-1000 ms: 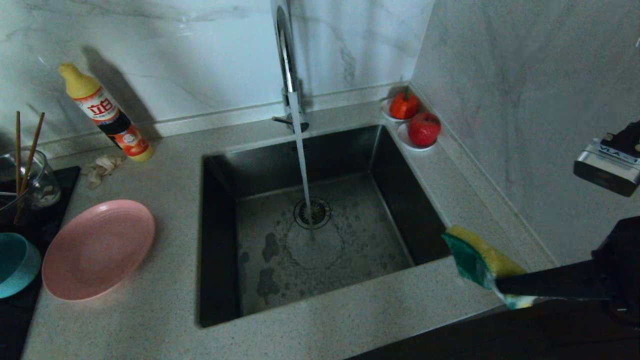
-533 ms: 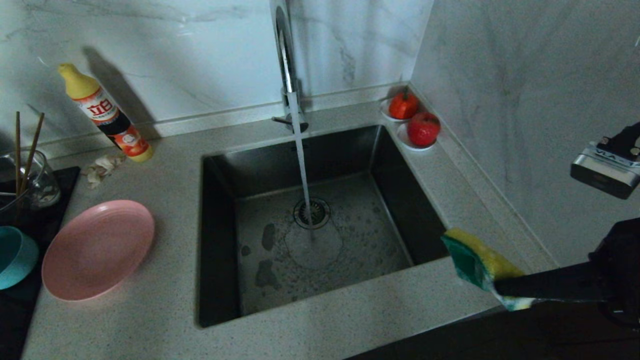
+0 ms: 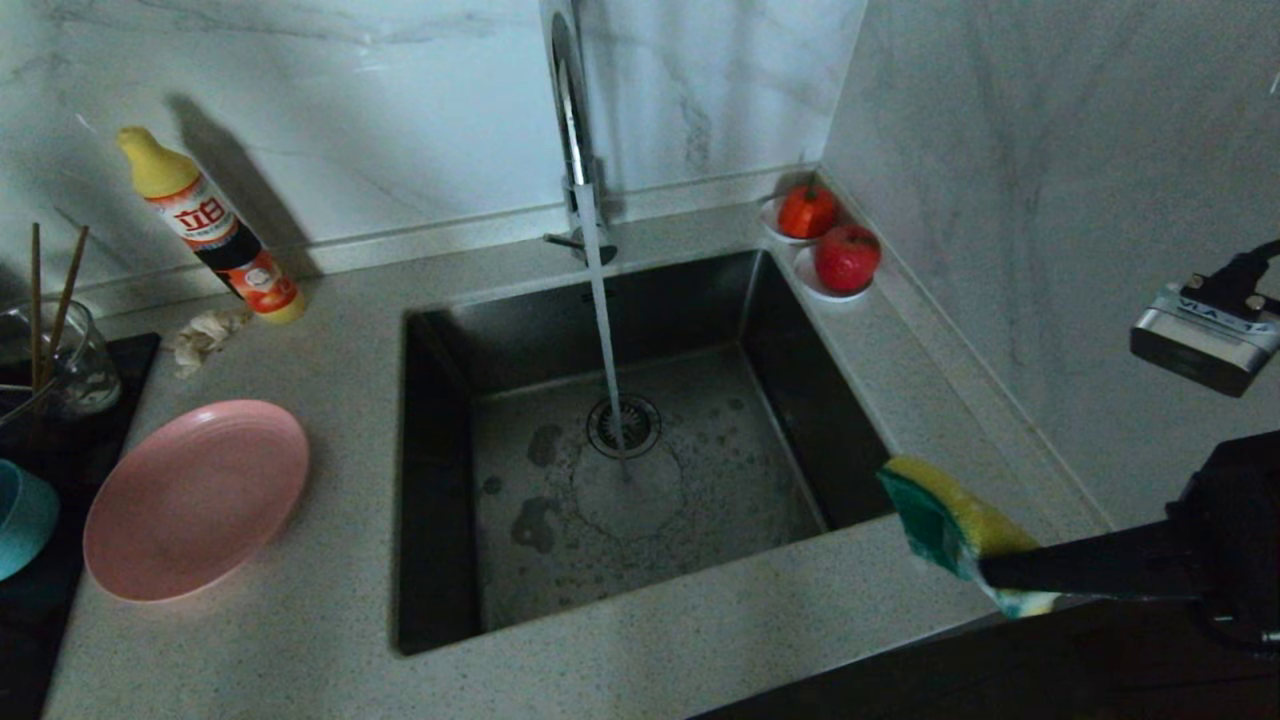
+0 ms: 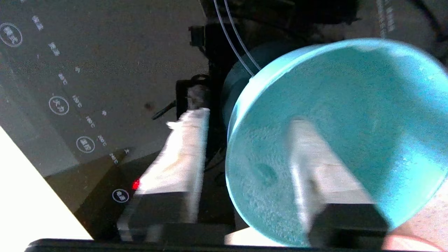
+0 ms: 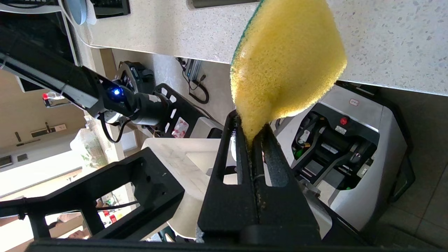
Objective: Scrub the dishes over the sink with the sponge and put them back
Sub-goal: Place the bowl on the table, then wash the plate
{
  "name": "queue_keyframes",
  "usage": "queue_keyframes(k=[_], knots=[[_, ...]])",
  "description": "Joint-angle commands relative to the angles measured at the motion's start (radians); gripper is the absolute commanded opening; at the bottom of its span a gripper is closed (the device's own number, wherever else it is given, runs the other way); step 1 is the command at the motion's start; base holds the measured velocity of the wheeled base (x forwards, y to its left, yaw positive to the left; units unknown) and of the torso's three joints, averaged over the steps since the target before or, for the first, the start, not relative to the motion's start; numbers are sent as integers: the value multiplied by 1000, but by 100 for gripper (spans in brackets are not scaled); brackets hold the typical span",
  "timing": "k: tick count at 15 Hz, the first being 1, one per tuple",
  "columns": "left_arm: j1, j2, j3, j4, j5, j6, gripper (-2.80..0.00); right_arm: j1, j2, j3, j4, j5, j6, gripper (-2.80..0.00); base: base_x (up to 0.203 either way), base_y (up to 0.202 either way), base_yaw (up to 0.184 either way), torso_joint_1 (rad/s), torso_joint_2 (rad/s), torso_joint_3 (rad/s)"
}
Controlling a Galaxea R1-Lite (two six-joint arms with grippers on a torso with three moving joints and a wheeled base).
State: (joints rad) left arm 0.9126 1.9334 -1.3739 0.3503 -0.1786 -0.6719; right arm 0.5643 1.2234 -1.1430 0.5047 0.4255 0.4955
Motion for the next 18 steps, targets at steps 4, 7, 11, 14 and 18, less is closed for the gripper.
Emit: queue_keyframes(k=[4, 7, 11, 14, 18], knots=[[5, -135, -20, 61, -102, -5, 0, 0, 2, 3, 3, 3, 3, -280, 0, 0, 0, 0, 0, 0], [1, -247, -58, 174, -196, -2, 0, 1, -2, 3, 3, 3, 3, -280, 0, 0, 0, 0, 0, 0], [-25, -330, -61, 310, -325, 77, 0, 3, -5, 3, 3, 3, 3, -280, 0, 0, 0, 0, 0, 0], [-88, -327, 7, 407, -331, 194, 0, 4, -7, 5, 5, 4, 5, -280, 0, 0, 0, 0, 0, 0], [-120, -277, 113, 387, -320, 318, 0, 3, -10, 11, 3, 3, 5, -280, 0, 0, 0, 0, 0, 0]])
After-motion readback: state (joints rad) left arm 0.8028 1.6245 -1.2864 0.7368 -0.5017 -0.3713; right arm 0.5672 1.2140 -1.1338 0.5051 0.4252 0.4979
